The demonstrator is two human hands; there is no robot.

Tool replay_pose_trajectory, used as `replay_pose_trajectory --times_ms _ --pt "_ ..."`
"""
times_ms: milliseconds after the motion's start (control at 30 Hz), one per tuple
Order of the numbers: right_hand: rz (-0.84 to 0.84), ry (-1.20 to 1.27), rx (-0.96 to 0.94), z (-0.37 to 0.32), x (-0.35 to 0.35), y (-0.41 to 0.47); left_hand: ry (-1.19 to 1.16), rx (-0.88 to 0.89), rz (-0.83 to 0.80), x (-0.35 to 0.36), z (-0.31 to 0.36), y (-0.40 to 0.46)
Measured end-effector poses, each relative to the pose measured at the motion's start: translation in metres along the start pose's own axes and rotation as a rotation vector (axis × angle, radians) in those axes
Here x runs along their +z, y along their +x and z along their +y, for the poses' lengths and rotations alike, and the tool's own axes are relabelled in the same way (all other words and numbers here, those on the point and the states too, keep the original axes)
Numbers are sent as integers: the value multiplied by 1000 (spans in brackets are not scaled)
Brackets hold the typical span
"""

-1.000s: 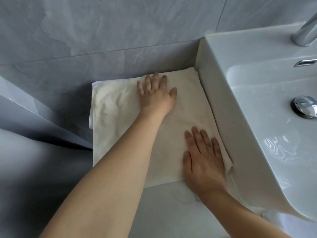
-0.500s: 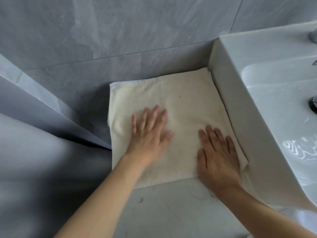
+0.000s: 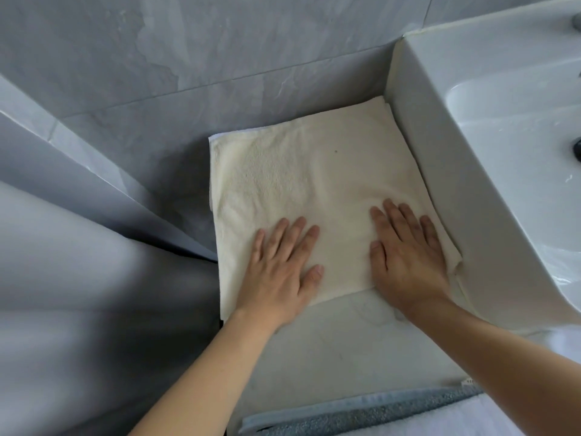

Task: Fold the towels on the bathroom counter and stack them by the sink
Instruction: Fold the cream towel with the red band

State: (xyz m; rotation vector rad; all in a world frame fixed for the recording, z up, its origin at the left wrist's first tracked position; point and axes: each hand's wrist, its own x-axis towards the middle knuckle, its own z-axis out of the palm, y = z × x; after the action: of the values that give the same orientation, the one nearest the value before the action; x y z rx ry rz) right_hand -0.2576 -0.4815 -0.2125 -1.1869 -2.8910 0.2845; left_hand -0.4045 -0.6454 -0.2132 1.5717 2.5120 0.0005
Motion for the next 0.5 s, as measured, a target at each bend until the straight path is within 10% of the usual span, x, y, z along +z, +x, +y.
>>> replay_pose_trajectory --times_ms 500 --pt "29 -14 -26 3 5 0 36 -71 36 10 4 -13"
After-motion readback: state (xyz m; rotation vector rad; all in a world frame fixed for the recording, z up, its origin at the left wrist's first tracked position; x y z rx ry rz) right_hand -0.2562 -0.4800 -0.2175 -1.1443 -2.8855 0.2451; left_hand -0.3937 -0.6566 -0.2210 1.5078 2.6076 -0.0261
